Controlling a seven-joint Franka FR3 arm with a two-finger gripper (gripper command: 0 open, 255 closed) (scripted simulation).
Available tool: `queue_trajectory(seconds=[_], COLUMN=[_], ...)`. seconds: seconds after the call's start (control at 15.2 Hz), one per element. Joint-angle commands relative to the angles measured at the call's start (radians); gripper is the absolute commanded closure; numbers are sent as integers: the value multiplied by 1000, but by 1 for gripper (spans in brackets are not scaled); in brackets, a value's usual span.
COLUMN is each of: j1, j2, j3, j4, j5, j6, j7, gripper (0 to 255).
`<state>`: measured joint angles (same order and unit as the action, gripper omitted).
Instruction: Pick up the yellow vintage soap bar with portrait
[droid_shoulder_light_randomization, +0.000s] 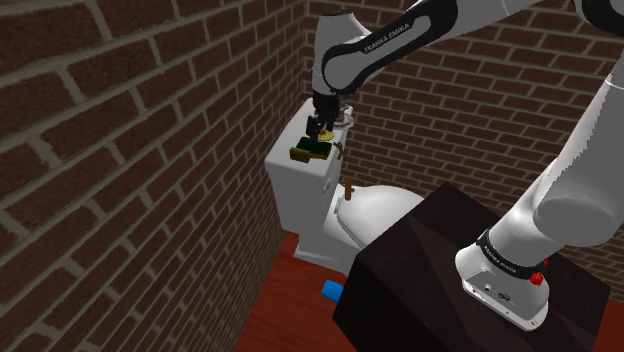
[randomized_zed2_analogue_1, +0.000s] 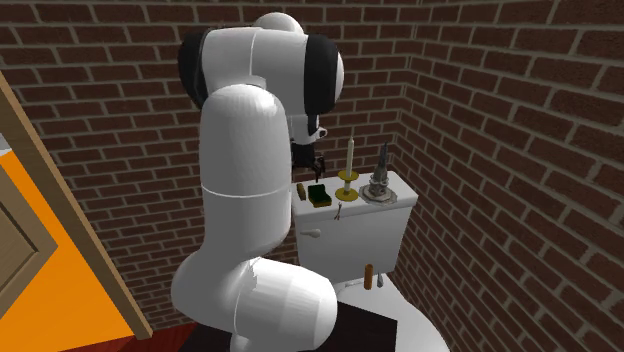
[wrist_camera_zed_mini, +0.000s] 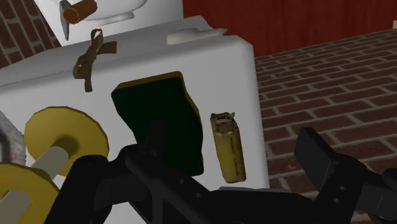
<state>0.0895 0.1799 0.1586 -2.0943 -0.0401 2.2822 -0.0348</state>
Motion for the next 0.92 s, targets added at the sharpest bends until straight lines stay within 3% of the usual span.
queue_trajectory(seconds=[0.0,0.13,0.73,0.79,0.86], j1=[17,26,32,32,32], j2=[84,131,197,196,196], j3=[4,3,-5,-5,-5], j4=[56,94,75,75,75], j5=[-27,-42,-59,-59,-59], j6=[34,45,129,129,129], j7=[19,24,37,37,37], gripper=[0,0,0,255,255])
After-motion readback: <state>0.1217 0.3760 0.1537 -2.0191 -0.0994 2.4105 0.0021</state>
